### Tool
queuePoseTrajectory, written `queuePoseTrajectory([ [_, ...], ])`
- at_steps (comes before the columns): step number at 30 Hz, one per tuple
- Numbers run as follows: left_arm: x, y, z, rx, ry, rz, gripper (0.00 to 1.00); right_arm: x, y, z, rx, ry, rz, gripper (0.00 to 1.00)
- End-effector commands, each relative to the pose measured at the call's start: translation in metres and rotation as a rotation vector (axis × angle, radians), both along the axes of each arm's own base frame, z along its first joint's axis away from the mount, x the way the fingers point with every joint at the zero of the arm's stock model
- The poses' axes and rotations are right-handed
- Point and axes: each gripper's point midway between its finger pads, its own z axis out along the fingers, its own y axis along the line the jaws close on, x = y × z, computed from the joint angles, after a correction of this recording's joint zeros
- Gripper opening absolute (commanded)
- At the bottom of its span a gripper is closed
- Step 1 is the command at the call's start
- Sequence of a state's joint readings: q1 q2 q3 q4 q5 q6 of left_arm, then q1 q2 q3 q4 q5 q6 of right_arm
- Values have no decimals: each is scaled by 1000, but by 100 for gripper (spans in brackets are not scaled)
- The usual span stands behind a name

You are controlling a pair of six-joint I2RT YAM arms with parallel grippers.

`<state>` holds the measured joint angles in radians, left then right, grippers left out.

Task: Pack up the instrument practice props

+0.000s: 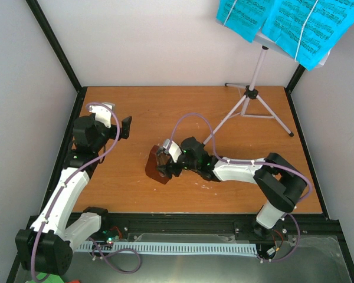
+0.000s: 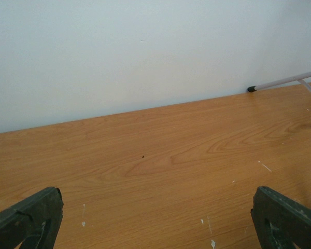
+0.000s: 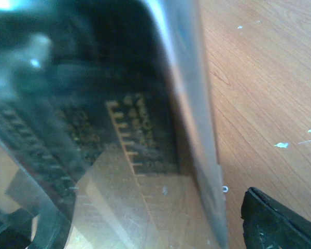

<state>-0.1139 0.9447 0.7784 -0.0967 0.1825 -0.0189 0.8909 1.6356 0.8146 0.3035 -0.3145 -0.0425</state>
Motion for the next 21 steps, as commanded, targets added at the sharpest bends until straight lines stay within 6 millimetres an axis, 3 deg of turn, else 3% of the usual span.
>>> queuePoseTrajectory([
  [1,1,8,13,21,-53,33,99,23,10,12,43,-81,-62,81],
  [4,2,17,13,34,-53,85,99,41,14,11,53,-89,-140,70],
  [10,0,24,18,36,-69,124,99,81,37,7,78,-83,-270,65],
  [14,0,21,19,31,-73,110,99,114,70,4,87,-72,-314,65],
  [18,0,19,20,25,-78,101,99,139,103,-23,45,-34,-318,65],
  [19,0,19,21,24,-80,99,99,145,111,-17,58,-38,-314,66],
  [21,0,19,22,25,-83,100,99,152,125,-31,40,-24,-301,67],
])
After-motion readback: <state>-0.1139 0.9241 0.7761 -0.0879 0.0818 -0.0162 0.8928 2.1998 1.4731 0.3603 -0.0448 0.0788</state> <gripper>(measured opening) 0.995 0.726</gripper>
